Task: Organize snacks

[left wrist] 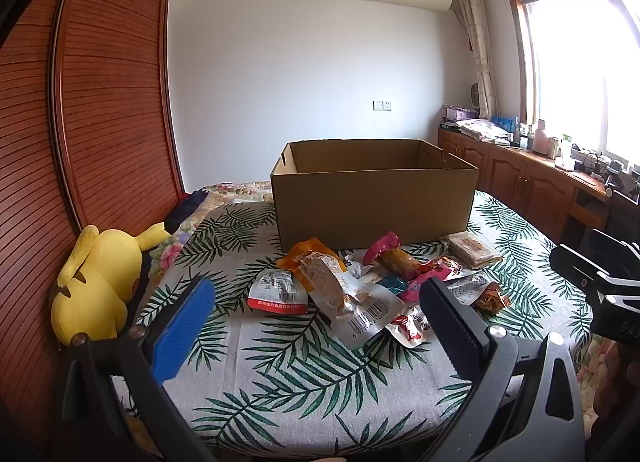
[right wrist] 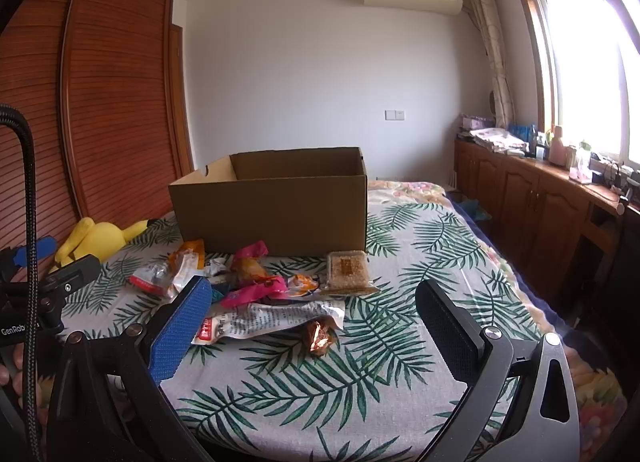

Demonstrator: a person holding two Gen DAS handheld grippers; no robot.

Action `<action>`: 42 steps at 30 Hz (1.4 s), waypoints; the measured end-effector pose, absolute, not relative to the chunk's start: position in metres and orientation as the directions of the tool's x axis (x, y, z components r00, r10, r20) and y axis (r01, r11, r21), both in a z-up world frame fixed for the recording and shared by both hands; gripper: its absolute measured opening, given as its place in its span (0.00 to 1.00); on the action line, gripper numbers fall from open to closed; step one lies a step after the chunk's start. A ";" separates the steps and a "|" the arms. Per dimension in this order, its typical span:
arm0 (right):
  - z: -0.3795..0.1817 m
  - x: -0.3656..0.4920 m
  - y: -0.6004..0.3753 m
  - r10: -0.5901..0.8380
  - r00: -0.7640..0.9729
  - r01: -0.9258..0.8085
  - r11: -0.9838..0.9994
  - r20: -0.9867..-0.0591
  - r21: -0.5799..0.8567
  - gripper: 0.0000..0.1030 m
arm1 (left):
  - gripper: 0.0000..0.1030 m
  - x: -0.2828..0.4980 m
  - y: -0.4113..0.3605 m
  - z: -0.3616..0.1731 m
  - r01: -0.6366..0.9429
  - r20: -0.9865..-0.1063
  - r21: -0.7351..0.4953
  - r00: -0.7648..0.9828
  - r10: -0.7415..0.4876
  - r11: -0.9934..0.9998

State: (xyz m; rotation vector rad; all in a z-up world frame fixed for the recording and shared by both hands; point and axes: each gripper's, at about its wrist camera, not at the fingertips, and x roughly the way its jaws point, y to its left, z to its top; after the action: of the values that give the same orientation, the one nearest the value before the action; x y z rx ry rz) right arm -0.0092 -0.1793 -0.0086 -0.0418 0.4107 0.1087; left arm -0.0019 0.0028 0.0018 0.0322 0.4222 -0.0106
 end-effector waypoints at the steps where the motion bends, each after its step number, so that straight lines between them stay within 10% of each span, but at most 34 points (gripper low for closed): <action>1: -0.009 -0.009 -0.180 0.098 0.911 -0.114 0.993 -0.400 -0.018 1.00 | 1.00 -0.002 0.003 0.002 0.018 -0.410 0.028 0.912 -0.005 0.999; 42: -0.009 -0.010 -0.179 0.091 0.913 -0.109 0.994 -0.397 -0.022 1.00 | 1.00 -0.011 0.001 0.010 0.030 -0.397 0.023 0.918 -0.019 0.999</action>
State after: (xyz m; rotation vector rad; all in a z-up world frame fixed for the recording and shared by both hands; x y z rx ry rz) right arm -0.0095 -0.1794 -0.0091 -0.0440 0.4067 0.1033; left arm -0.0108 0.0008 0.0098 0.0291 0.4075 -0.0252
